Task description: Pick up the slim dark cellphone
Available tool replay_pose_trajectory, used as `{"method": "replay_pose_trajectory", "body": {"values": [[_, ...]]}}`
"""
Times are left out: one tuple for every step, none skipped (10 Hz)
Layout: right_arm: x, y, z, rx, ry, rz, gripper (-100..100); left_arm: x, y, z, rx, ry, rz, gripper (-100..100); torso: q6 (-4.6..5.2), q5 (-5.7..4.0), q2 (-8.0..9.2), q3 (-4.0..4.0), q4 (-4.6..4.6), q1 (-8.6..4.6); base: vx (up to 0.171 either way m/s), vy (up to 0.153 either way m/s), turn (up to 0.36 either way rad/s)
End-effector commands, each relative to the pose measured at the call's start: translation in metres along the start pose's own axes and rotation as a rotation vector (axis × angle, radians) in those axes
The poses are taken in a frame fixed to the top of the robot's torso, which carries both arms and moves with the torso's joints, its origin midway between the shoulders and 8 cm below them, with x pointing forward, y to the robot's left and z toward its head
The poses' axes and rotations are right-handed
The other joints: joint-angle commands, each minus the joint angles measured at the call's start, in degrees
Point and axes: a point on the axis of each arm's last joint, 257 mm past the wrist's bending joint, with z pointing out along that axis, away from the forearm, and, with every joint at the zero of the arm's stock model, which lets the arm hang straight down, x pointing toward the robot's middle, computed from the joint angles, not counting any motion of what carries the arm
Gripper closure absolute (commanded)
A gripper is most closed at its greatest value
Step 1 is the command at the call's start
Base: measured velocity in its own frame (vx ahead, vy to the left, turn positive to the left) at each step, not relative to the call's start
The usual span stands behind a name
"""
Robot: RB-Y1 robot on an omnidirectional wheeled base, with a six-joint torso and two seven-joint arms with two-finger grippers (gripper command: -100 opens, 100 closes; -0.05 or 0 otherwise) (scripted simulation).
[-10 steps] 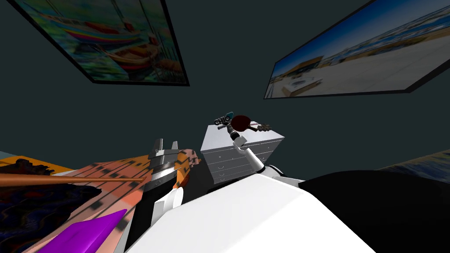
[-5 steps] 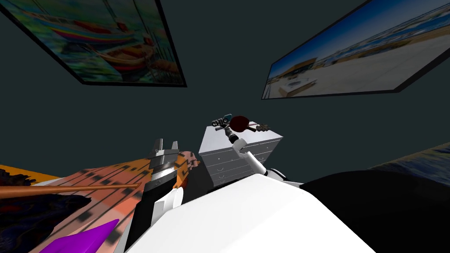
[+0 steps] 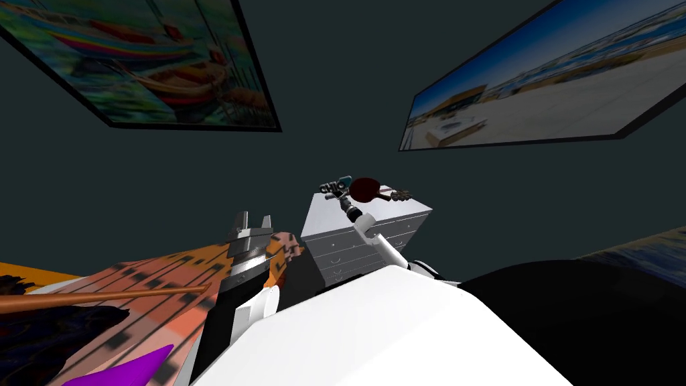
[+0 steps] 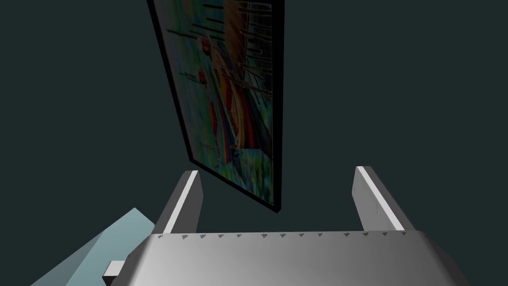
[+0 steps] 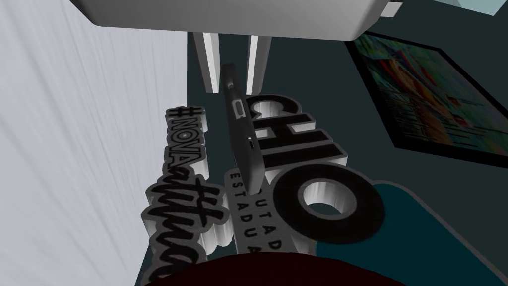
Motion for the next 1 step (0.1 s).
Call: {"method": "replay_pose_trajectory", "body": {"values": [[0.0,0.0,0.0,0.0,0.0,0.0,0,0.0,0.0,0.0,0.0,0.0,0.0,0,0.0,0.0,0.0,0.0,0.0,0.0,0.0,0.0,0.0]]}}
